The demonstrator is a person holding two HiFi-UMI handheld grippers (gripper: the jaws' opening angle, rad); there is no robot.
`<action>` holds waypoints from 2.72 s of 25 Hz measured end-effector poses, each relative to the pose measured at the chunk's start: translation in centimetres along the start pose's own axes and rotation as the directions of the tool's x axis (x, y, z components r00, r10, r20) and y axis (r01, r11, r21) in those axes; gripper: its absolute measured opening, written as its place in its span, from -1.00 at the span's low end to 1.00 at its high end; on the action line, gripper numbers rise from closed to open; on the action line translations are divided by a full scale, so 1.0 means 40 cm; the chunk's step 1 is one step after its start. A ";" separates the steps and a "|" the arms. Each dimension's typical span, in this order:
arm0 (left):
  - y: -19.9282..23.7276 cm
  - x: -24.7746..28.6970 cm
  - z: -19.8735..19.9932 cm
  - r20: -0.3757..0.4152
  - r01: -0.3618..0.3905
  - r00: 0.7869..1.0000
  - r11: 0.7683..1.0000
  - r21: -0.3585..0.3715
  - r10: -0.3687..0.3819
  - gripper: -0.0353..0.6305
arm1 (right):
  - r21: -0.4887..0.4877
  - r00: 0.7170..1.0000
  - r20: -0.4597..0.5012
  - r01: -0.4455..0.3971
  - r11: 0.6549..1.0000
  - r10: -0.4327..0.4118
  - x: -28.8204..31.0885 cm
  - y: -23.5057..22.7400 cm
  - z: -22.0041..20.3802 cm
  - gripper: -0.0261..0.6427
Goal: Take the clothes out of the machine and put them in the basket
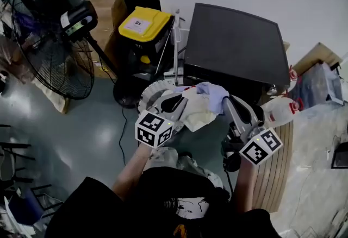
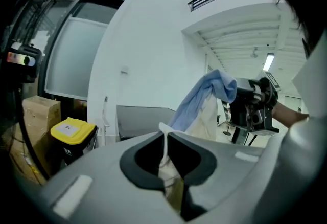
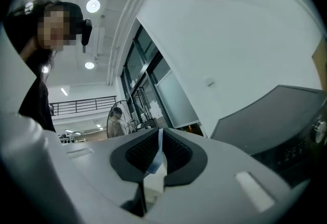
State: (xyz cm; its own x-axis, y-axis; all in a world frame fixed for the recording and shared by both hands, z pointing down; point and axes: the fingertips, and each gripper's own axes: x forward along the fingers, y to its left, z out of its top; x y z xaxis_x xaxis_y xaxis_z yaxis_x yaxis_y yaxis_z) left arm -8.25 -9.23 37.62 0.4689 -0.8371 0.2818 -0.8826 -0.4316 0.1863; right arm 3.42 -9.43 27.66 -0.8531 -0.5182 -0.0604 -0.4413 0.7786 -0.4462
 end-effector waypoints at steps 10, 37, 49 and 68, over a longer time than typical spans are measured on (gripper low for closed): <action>0.094 -0.146 0.134 0.122 -0.113 0.986 0.993 0.028 0.109 -0.83 | -0.080 0.981 -0.161 -0.119 0.990 0.105 0.180 0.088 -0.125 -0.78; 0.366 -0.210 0.191 0.075 -0.008 0.997 0.986 0.169 -0.004 -0.83 | -0.280 0.925 -0.378 -0.080 0.957 -0.033 0.534 0.172 -0.349 -0.78; 0.467 -0.107 -0.058 -0.142 0.073 0.988 0.993 0.090 -0.060 -0.83 | -0.185 0.839 -0.522 0.064 0.981 -0.153 0.562 0.036 -0.585 -0.78; 0.530 0.148 -0.532 -0.524 0.241 0.828 0.970 0.005 -0.203 -0.83 | -0.042 0.652 -0.629 0.516 0.856 -0.423 0.468 -0.306 -0.941 -0.76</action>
State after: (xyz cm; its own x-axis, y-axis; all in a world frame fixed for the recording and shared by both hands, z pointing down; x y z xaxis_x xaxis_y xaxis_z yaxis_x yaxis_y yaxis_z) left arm -23.48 -16.17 63.28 0.5850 -0.4292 0.6881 -0.7435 -0.6227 0.2438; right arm -17.61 -15.33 65.62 -0.5444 -0.4449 0.7111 -0.8291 0.4138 -0.3759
